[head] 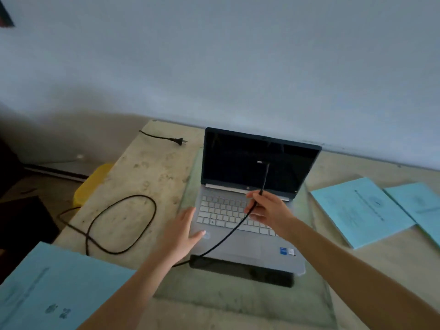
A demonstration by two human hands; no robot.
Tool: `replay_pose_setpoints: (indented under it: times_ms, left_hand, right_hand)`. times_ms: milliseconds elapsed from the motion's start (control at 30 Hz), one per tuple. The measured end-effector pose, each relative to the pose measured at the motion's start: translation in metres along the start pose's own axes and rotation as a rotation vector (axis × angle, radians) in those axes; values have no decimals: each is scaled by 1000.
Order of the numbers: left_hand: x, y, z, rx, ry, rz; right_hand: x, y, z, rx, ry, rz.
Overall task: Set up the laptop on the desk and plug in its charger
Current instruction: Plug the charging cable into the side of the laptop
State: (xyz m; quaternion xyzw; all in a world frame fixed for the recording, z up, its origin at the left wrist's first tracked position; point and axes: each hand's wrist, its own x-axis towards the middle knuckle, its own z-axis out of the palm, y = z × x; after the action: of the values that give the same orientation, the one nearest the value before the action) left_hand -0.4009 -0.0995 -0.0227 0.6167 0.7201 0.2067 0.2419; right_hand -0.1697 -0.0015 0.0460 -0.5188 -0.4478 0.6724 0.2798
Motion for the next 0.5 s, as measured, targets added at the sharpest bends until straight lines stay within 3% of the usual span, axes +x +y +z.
replay_pose_setpoints:
  times_ms: [200, 500]
  left_hand:
    - [37, 48, 32, 44, -114, 155]
    - [56, 79, 78, 147, -228, 291]
  right_hand:
    - [-16, 19, -66, 49, 211, 4]
    - [-19, 67, -155, 65, 545, 164]
